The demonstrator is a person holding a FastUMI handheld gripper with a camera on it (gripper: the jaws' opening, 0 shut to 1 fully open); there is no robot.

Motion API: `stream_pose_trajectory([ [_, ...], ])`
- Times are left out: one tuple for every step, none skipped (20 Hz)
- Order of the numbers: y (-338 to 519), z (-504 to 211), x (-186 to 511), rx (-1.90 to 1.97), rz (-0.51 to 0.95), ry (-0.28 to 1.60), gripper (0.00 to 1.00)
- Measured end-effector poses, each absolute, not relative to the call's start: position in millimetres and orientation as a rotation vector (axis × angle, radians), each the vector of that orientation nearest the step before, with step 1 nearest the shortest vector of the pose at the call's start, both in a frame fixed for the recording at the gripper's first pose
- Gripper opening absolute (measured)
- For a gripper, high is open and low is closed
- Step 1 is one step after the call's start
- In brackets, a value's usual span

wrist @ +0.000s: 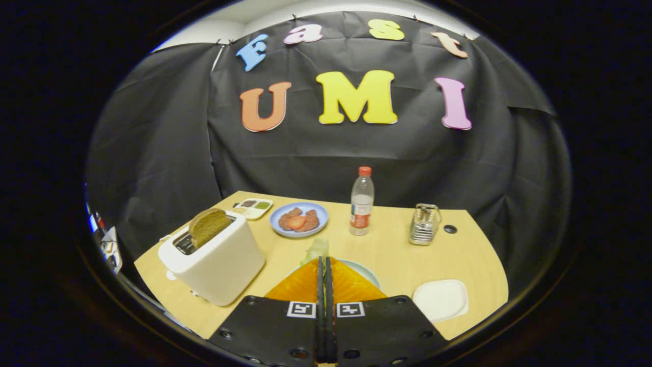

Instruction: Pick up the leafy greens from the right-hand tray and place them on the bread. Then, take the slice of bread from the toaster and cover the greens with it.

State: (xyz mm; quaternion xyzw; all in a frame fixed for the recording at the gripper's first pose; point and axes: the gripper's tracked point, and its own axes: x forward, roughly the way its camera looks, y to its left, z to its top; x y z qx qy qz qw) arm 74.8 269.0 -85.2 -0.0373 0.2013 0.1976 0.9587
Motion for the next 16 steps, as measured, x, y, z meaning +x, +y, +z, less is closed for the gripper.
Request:
stream_pose_trajectory([
  [279,-90,76,-0.070,0.416,0.418,0.00],
  [289,-96,79,-0.062,0.431,0.431,0.00],
  [294,-106,85,-0.061,0.432,0.448,0.00],
  [295,-116,93,-0.060,0.424,0.462,0.00],
  [297,-131,103,-0.056,0.420,0.488,0.00],
  [295,-143,112,-0.049,0.408,0.513,0.00],
  [291,-156,121,-0.038,0.392,0.540,0.00],
  [288,-164,130,-0.026,0.378,0.556,0.00],
  [282,-171,138,-0.016,0.363,0.565,0.00],
  [277,-176,144,-0.010,0.352,0.569,0.00],
  [272,-178,150,-0.006,0.337,0.574,0.00],
  [269,-181,155,-0.006,0.328,0.575,0.00],
  [266,-182,159,-0.014,0.319,0.570,0.00],
  [261,-183,164,-0.028,0.300,0.563,0.00],
  [254,-184,168,-0.043,0.269,0.563,0.00],
  [250,-186,172,-0.047,0.250,0.561,0.00],
])
